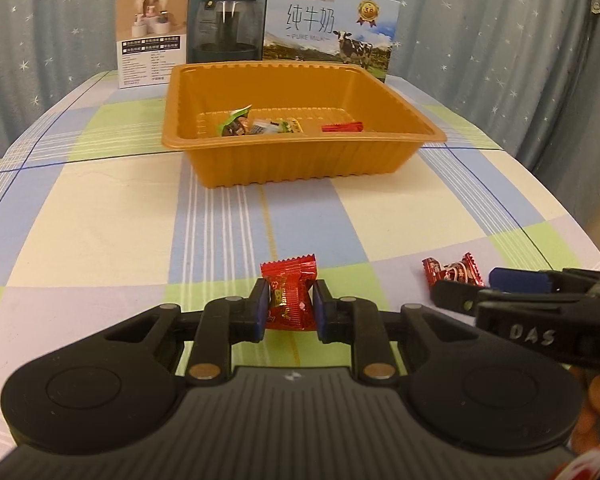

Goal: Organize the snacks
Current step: 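Withdraw both tools to the red candies and close the left tool on one, then grasp the red-and-white candy with the right tool while the left holds its red candy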

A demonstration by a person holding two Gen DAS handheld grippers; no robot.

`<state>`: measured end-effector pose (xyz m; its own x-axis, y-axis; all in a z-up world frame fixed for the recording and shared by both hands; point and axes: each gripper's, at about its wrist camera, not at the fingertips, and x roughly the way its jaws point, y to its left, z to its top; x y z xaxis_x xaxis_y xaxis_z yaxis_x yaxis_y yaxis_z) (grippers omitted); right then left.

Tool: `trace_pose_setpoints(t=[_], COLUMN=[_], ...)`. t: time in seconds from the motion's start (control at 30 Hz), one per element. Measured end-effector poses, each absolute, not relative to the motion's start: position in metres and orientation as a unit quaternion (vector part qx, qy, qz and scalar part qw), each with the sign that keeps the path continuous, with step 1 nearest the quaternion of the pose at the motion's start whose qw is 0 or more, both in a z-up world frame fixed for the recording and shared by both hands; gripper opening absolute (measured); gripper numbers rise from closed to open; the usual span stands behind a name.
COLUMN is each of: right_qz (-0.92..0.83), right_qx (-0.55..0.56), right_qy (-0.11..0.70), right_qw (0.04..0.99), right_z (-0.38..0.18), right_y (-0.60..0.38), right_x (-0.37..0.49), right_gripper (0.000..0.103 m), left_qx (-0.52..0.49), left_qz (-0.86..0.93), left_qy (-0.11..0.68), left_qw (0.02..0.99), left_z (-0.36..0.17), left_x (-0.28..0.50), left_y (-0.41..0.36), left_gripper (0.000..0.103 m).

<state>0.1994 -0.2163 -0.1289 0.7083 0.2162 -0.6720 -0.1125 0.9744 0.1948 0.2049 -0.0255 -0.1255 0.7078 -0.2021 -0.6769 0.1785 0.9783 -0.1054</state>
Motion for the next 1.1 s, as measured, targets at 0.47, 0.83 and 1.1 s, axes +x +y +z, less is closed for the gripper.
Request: trace_pose_setpoints(t=[0.47,0.83,1.1], right_qz=[0.063,0.058,0.065], right_qx=[0.013,0.023,0.032], right_qy=[0.356,0.356,0.345], right_qw=[0.932,0.933,0.936], right_z=[-0.14,-0.138,-0.129], right_y=[-0.193,-0.197,-0.197], right_x=[0.208,0.207,0.202], right_gripper=[0.053,0.035,0.034], left_qx=[-0.028,-0.024,-0.021], left_qz=[-0.101,-0.104,-0.106], left_qy=[0.37,0.373,0.37], left_qw=[0.923,0.922,0.923], left_z=[-0.127,-0.128,-0.127], left_x=[0.205,0.204,0.203], left_y=[-0.022,-0.025,-0.027], left_gripper=[0.02,0.02,0.02])
